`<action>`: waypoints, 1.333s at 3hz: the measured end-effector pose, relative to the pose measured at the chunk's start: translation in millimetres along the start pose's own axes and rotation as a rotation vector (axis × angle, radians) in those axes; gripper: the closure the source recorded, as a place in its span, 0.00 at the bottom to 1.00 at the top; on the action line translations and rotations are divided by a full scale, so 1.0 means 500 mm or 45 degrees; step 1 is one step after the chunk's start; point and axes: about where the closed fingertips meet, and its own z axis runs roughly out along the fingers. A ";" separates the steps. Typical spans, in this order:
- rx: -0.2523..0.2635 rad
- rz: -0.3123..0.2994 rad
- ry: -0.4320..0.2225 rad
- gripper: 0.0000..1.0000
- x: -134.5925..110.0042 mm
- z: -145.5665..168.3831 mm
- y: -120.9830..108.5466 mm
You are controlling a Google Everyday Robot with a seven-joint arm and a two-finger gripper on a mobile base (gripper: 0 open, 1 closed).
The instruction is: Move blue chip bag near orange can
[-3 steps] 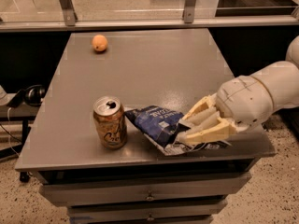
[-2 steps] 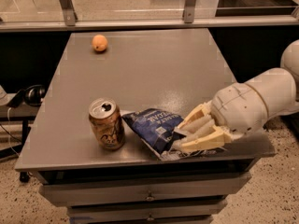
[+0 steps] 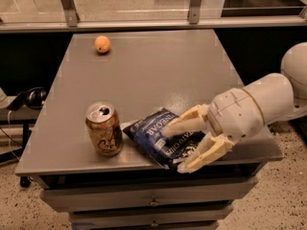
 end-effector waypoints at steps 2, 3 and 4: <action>0.214 -0.027 0.158 0.00 0.039 -0.080 -0.130; 0.422 -0.059 0.311 0.00 0.043 -0.200 -0.252; 0.501 -0.123 0.326 0.00 -0.002 -0.253 -0.275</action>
Offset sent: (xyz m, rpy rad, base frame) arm 0.1653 -0.0733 0.0316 -0.1684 -0.2662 -0.3214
